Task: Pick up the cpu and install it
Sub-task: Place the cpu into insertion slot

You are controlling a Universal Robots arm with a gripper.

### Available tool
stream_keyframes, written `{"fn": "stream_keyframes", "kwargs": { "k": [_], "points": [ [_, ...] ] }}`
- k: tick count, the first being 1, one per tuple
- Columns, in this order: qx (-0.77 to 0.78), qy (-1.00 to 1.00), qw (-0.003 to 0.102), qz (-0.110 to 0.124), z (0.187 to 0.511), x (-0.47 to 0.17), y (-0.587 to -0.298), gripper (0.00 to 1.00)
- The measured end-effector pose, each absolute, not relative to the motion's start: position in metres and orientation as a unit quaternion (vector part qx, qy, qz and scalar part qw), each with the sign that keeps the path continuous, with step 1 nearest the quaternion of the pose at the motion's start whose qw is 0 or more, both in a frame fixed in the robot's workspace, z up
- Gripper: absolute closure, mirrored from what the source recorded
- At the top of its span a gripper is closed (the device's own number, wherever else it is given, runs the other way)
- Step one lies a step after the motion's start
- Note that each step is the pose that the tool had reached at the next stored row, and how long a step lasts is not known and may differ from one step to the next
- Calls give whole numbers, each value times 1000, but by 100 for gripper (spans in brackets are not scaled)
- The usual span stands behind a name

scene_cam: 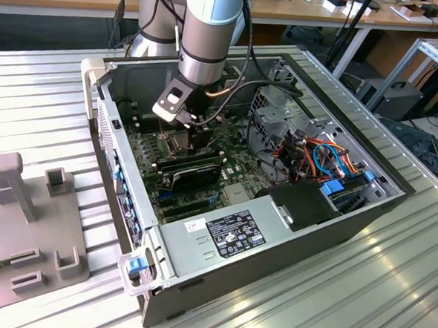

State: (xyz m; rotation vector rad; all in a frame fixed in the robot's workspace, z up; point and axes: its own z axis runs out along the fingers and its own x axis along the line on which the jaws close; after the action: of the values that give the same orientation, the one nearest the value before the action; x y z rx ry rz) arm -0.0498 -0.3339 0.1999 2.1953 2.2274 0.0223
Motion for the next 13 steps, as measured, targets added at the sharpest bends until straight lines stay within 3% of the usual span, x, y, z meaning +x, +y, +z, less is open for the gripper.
{"fn": "stream_keyframes", "kwargs": {
  "k": [13],
  "points": [
    [702,712,7,7,223,-50,-332,27]
  ]
}}
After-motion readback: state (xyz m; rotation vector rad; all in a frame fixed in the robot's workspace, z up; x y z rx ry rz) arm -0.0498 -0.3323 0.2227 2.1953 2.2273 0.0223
